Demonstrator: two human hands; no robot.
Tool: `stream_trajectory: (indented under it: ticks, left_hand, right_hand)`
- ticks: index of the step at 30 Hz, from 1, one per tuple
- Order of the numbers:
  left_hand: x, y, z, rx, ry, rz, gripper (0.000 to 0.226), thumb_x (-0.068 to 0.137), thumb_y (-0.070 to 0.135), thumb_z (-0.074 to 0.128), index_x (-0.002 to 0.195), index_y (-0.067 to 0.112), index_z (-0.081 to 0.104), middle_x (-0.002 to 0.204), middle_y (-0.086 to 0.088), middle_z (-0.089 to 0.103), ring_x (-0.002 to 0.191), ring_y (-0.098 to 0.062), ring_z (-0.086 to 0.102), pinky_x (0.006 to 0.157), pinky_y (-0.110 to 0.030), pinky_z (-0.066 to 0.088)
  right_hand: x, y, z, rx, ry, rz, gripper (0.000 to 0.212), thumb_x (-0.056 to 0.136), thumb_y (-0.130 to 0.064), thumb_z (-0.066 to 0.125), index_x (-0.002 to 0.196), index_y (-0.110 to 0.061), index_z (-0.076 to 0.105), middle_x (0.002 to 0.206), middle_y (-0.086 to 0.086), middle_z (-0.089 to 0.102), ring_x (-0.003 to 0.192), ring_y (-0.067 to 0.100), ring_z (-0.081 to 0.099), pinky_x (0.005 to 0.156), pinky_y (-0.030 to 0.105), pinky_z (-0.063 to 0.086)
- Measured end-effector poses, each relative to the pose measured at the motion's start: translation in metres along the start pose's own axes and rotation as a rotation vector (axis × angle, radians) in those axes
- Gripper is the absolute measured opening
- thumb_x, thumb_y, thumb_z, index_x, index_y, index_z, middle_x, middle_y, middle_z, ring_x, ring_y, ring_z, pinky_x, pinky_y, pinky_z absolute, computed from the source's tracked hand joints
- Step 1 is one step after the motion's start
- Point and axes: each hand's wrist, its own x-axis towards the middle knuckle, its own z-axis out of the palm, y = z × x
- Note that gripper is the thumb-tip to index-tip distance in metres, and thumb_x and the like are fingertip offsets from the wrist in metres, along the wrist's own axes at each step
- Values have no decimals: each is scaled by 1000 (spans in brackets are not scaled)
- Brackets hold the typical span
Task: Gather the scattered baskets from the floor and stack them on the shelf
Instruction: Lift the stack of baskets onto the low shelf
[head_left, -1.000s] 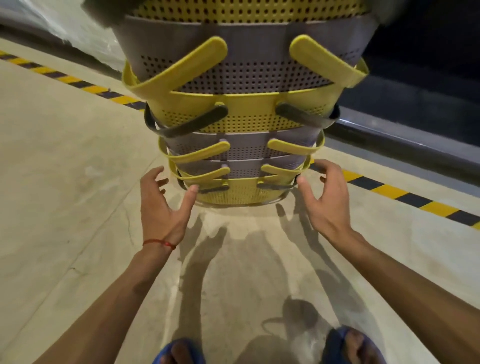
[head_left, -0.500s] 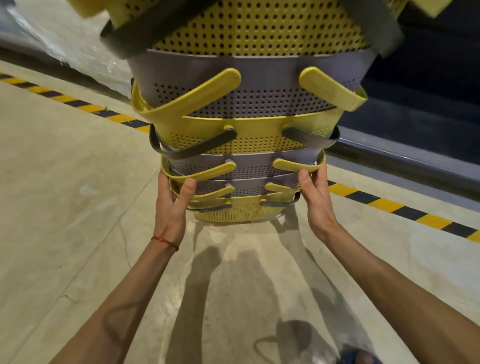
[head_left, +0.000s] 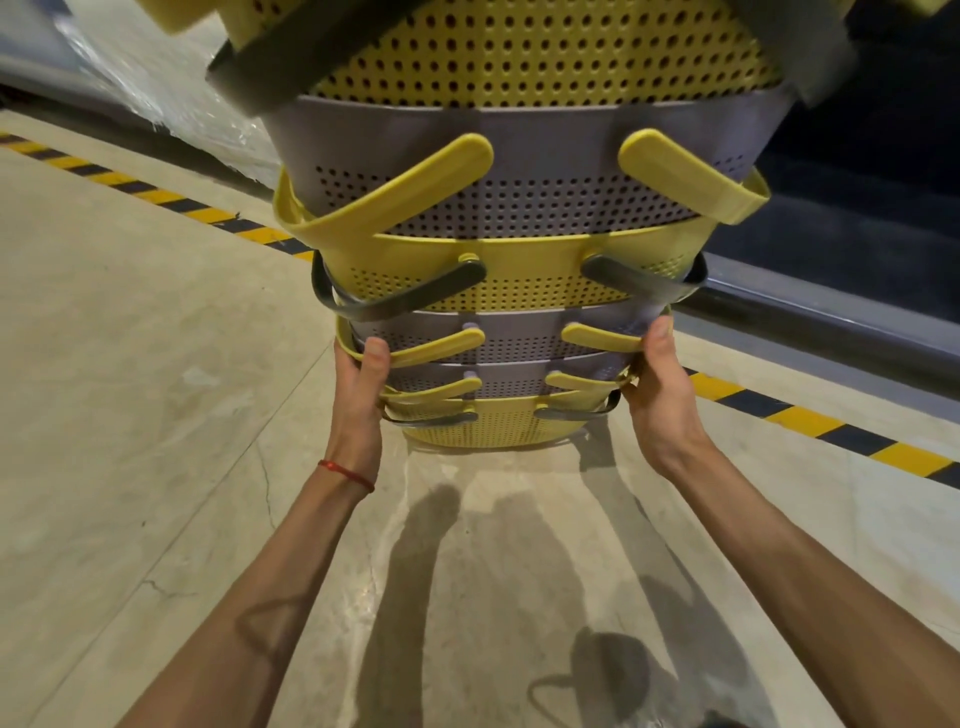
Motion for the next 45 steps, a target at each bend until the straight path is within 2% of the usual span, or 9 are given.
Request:
stream_trajectory:
  ticks: [4, 6, 8, 13, 17, 22, 28, 35, 45]
  left_hand:
    - [7, 10, -2, -52, -12, -69, 110, 55, 95, 54, 144, 31, 47, 138, 9, 60, 127, -10, 56, 101, -47, 46]
    - [9, 12, -2, -49, -21, -63, 108, 57, 94, 54, 144, 29, 48, 136, 9, 61, 125, -10, 58, 94, -41, 50]
    - [8, 14, 1, -59, -19, -36, 107, 61, 90, 57, 144, 23, 48, 133, 7, 64, 121, -11, 61, 87, -33, 54]
    - [13, 13, 3, -94, -19, -21, 106, 62, 82, 67, 142, 15, 47, 132, 0, 65, 122, -19, 61, 102, -52, 48]
    - [18, 10, 0, -89, -46, -8, 100, 67, 79, 67, 144, 19, 45, 138, -4, 60, 127, -25, 58, 106, -60, 43]
    - [22, 12, -1, -56, -52, 37, 80, 76, 69, 68, 139, 24, 47, 138, -5, 60, 127, -26, 57, 107, -60, 41]
    - [28, 14, -4, -51, -82, 25, 83, 74, 67, 71, 142, 26, 44, 140, -6, 58, 128, -30, 56, 104, -64, 42]
    - [33, 15, -6, -27, -88, 20, 97, 68, 72, 72, 146, 28, 36, 139, 0, 58, 126, -24, 58, 101, -63, 46]
    - [35, 14, -7, -44, -84, 45, 91, 69, 71, 72, 144, 29, 40, 141, -3, 57, 129, -27, 55, 104, -63, 43]
  right_hand:
    - [3, -5, -1, -14, -8, 36, 90, 79, -81, 57, 145, -20, 50, 135, -2, 67, 126, 17, 63, 106, 41, 48]
    - [6, -5, -4, 48, -13, 63, 55, 95, -63, 40, 129, -25, 61, 119, -8, 75, 114, 11, 69, 97, 36, 52]
    - [9, -4, -5, 71, -32, 71, 48, 96, -55, 33, 122, -27, 62, 110, -13, 77, 107, 7, 71, 87, 29, 54]
    - [10, -5, -4, 28, -29, 74, 74, 88, -67, 48, 143, -18, 50, 119, -12, 74, 110, 5, 70, 89, 28, 55]
    - [14, -8, -1, 4, -6, 59, 108, 56, -89, 70, 141, -25, 51, 125, -10, 72, 117, 9, 67, 95, 28, 53]
    - [17, -10, 0, -6, -3, 59, 113, 56, -91, 68, 143, -22, 51, 132, -3, 69, 125, 17, 63, 114, 49, 41]
    - [21, -16, -5, -23, -89, 152, 117, 49, -97, 64, 145, -32, 50, 138, -4, 65, 132, 23, 57, 116, 63, 33]
    - [21, -19, 0, -19, -66, 120, 117, 47, -95, 67, 143, -31, 51, 128, -10, 71, 121, 14, 65, 111, 53, 43]
    - [20, -14, 1, 19, -55, 67, 106, 58, -91, 66, 142, -29, 54, 133, -3, 69, 128, 23, 61, 115, 58, 37]
